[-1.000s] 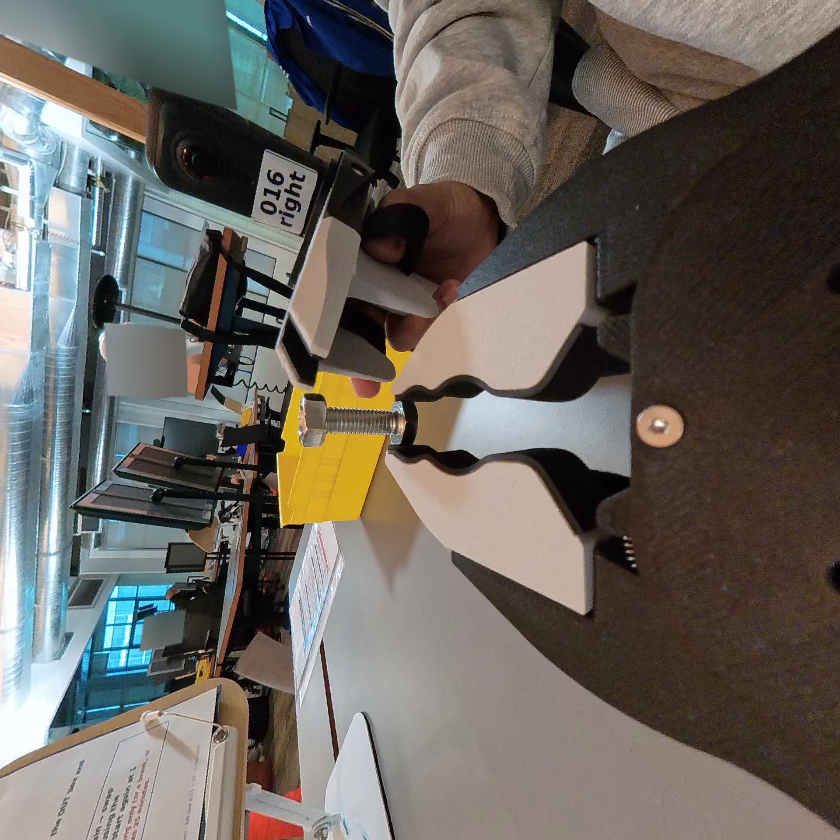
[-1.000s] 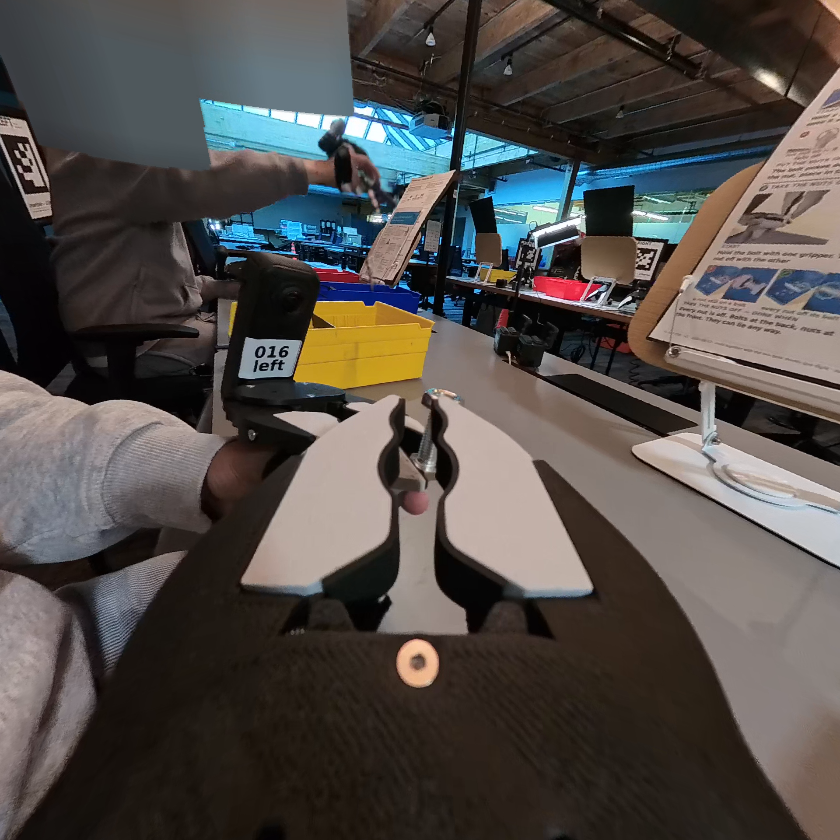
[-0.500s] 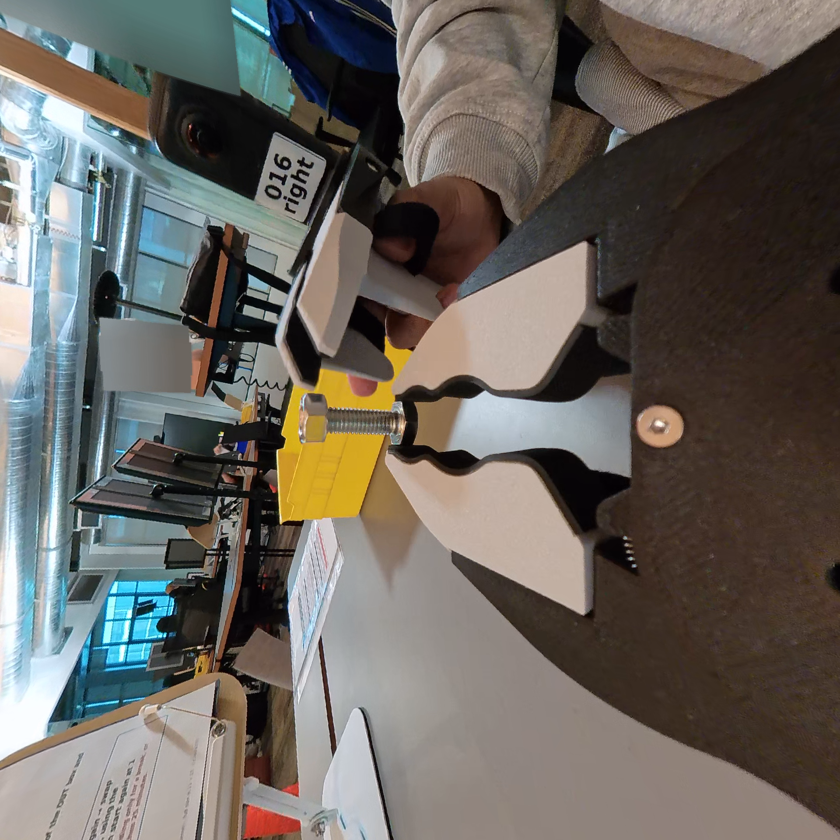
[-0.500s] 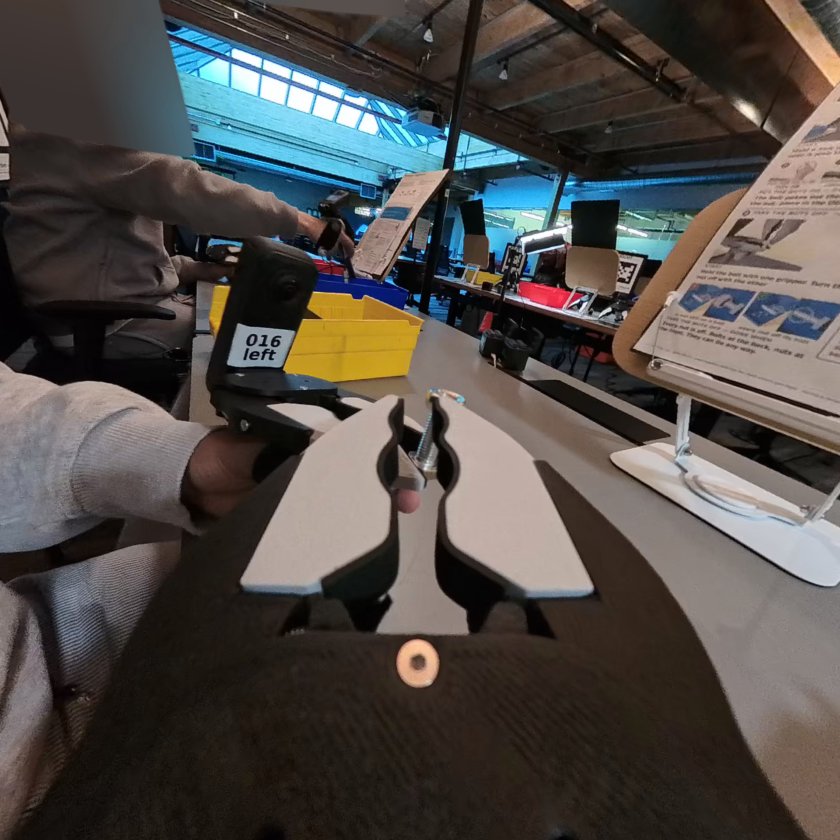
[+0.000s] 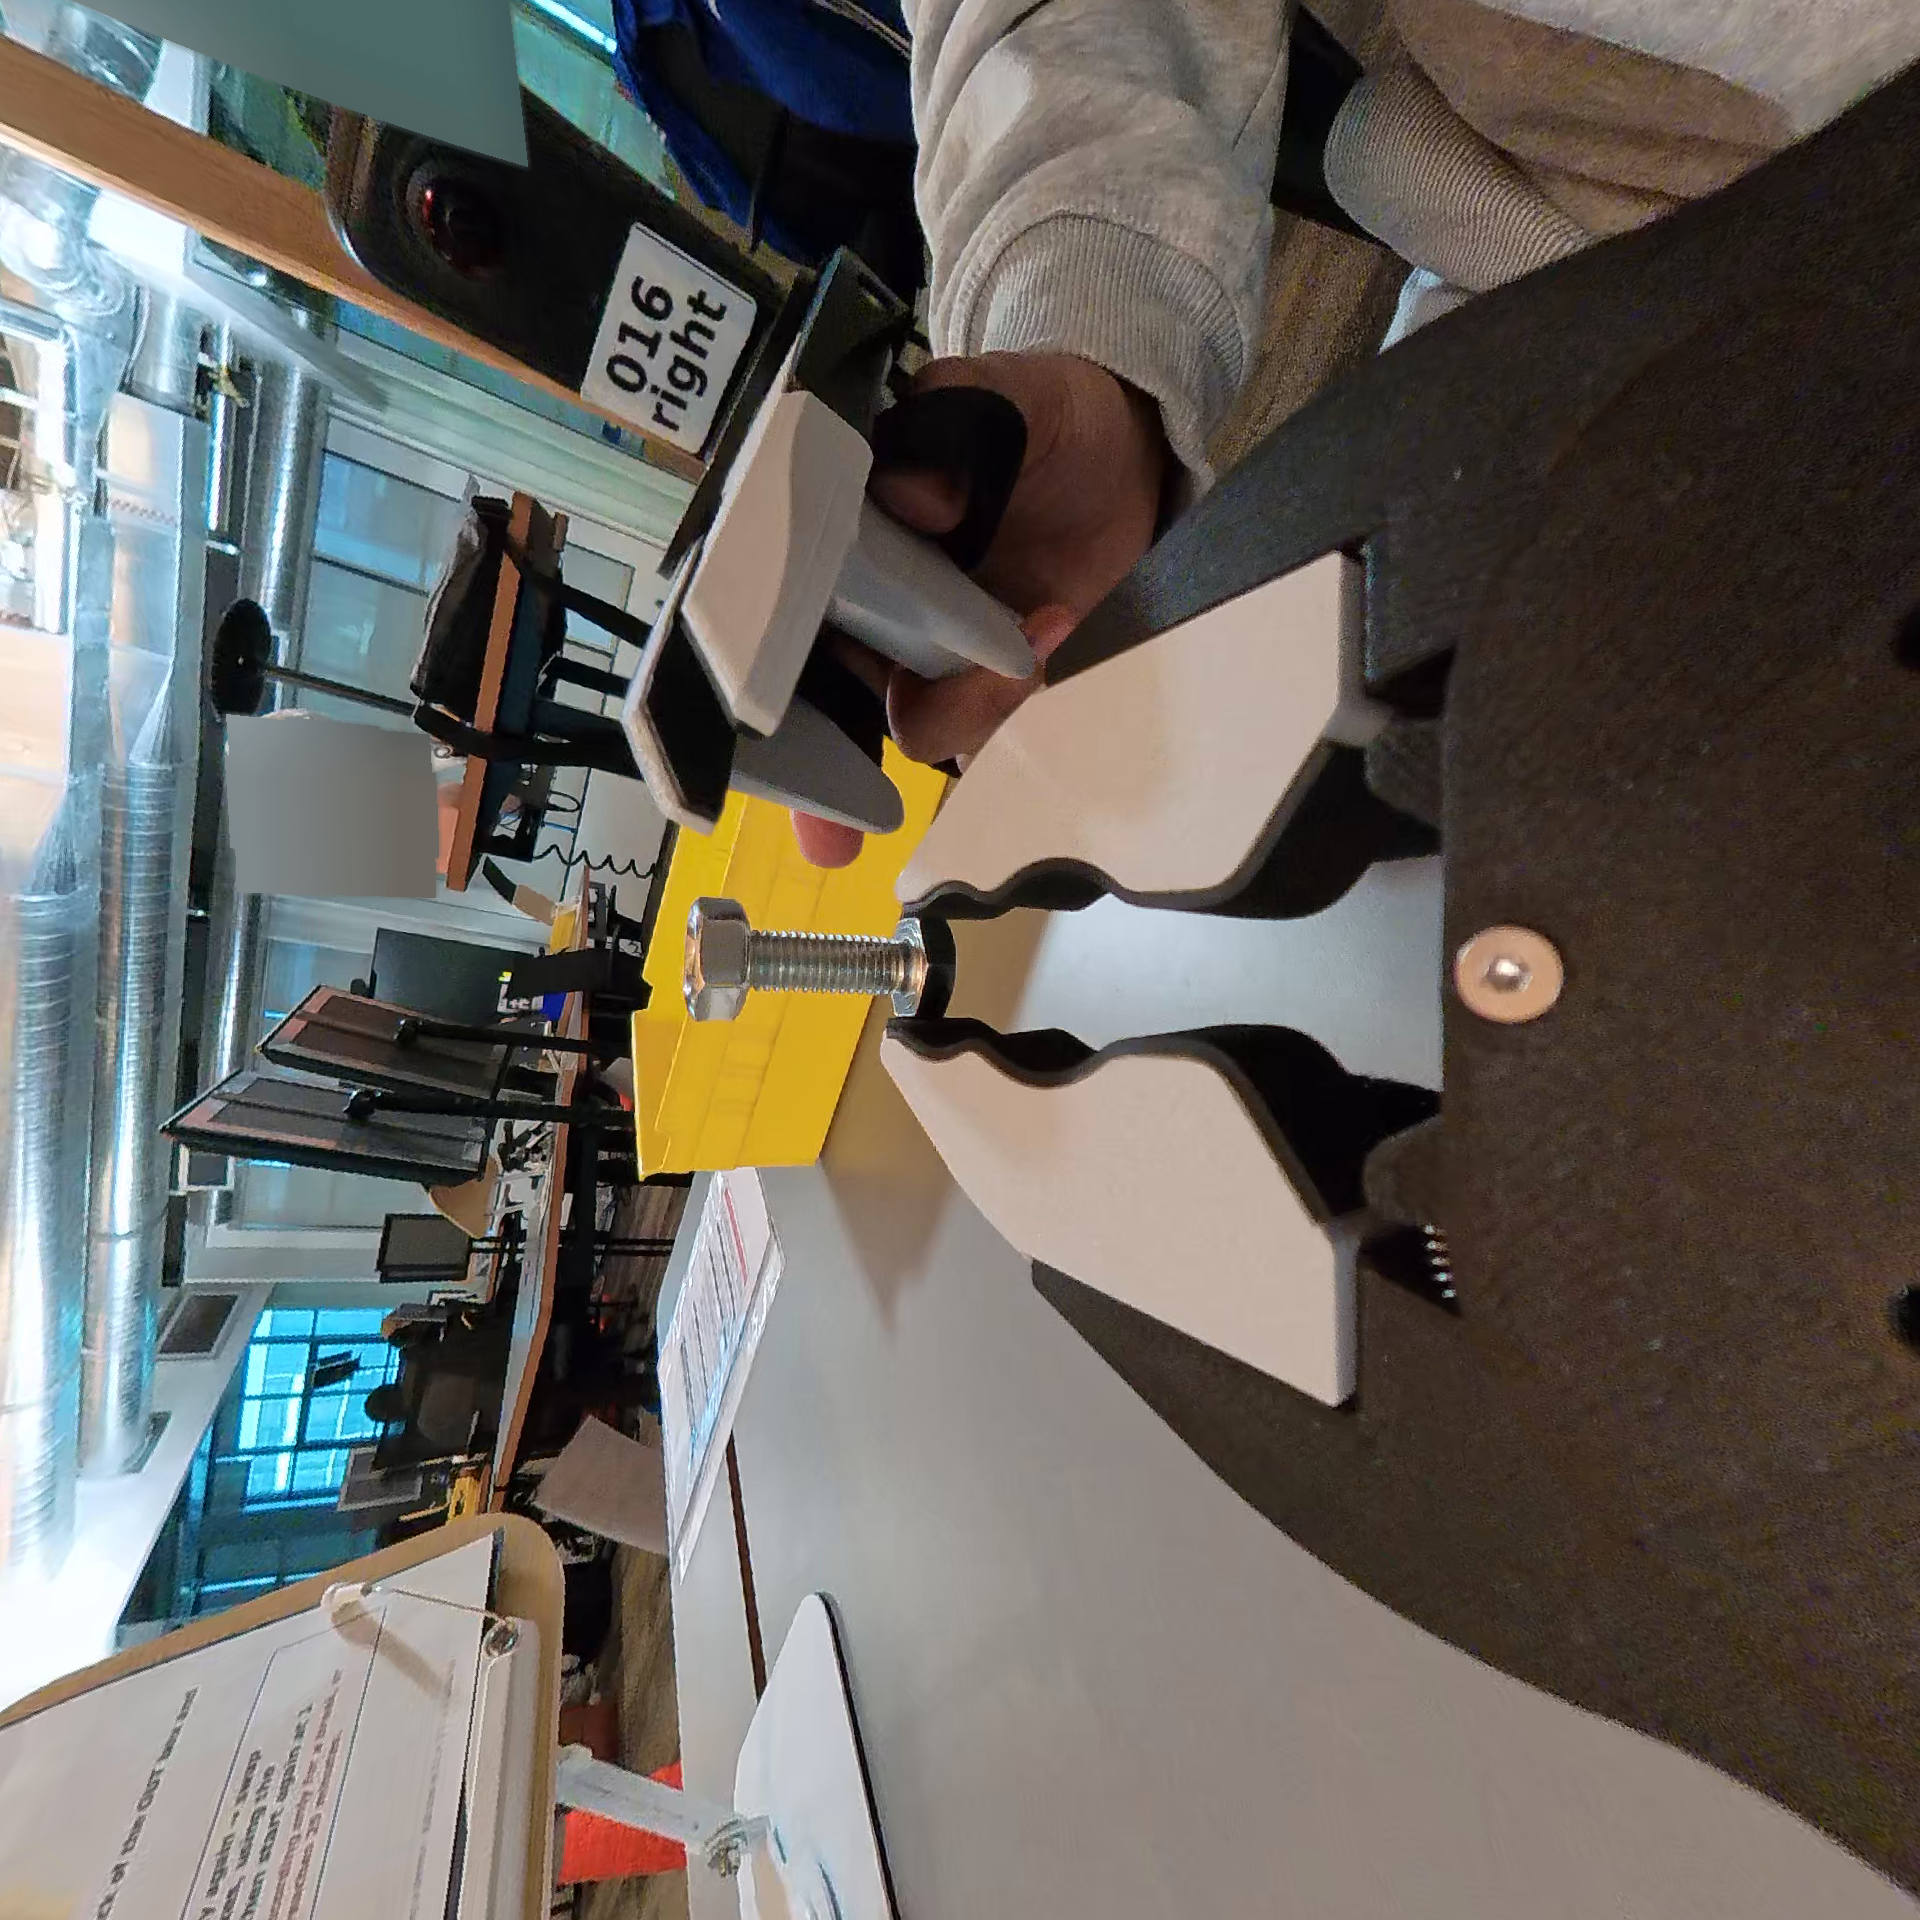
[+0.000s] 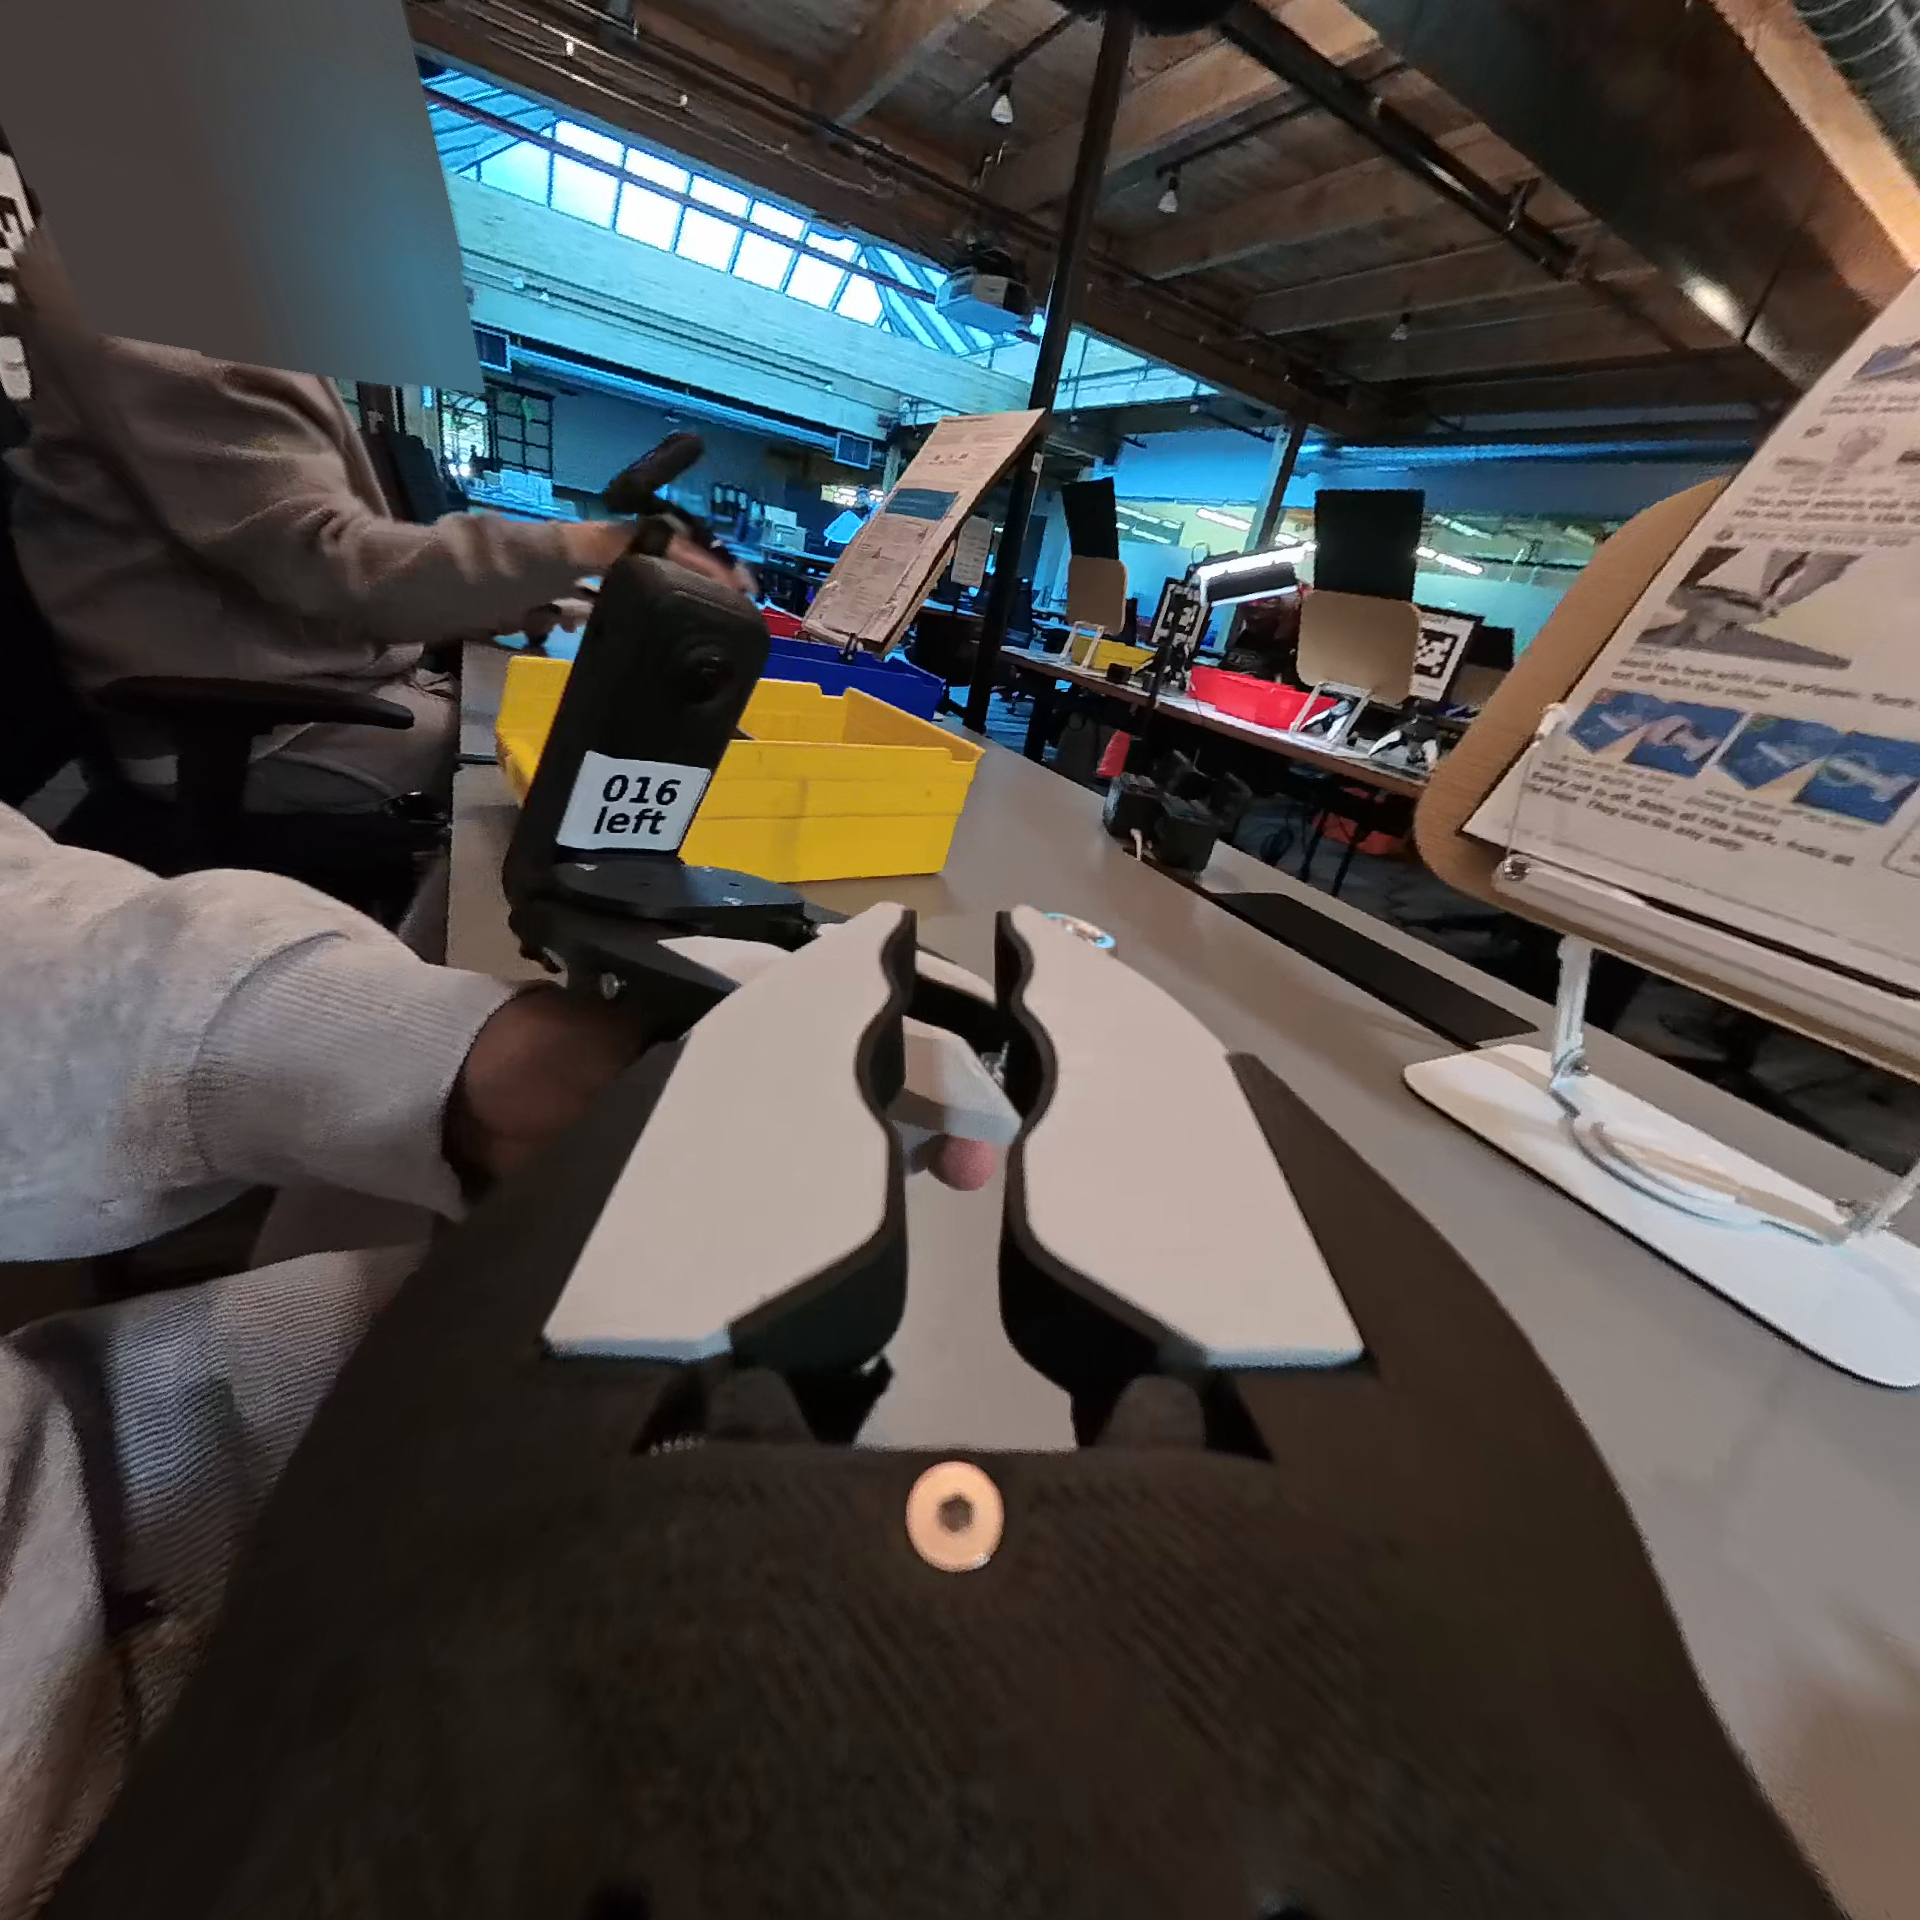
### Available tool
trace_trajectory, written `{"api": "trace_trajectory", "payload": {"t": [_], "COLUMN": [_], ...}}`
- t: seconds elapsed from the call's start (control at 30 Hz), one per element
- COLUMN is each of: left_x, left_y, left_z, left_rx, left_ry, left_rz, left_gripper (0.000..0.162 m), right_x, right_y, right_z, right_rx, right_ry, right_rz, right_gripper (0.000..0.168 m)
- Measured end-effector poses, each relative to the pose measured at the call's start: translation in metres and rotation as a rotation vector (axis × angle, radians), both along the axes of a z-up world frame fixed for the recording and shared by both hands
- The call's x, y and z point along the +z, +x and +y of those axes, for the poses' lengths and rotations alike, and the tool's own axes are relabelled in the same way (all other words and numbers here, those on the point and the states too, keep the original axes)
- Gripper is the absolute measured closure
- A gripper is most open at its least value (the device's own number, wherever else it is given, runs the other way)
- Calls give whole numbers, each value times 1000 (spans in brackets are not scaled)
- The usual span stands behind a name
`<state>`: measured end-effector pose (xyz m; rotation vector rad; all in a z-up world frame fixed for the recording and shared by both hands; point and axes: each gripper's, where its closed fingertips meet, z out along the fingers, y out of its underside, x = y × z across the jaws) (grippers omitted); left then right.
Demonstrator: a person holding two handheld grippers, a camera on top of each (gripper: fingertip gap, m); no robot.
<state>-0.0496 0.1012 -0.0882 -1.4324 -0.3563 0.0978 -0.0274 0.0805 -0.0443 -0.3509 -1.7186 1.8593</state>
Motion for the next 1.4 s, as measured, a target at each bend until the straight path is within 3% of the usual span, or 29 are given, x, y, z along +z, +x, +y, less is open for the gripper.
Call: {"api": "trace_trajectory", "payload": {"t": [0.07, 0.23, 0.47, 0.67, 1.4], "left_x": [0, 1, 2, 1, 7], "left_y": [0, 2, -4, -5, -14], "left_z": [-1, 0, -4, -6, -33], "left_rx": [3, -3, 18, 23, 98], "left_ry": [-1, 1, 15, 14, 49], "left_rz": [3, 11, -6, -3, -18], "left_gripper": [143, 142, 143, 143, 143], "right_x": [2, -4, 1, -2, -11], "right_y": [-3, -18, -1, -13, -36], "right_z": [3, 8, -1, 2, -3], "right_rx": [-18, -42, -1, -11, 54], "right_ry": [-19, -75, -18, -63, -131], "right_rz": [2, -77, -2, -45, -155], "right_gripper": [150, 120, 153, 135, 128]}}
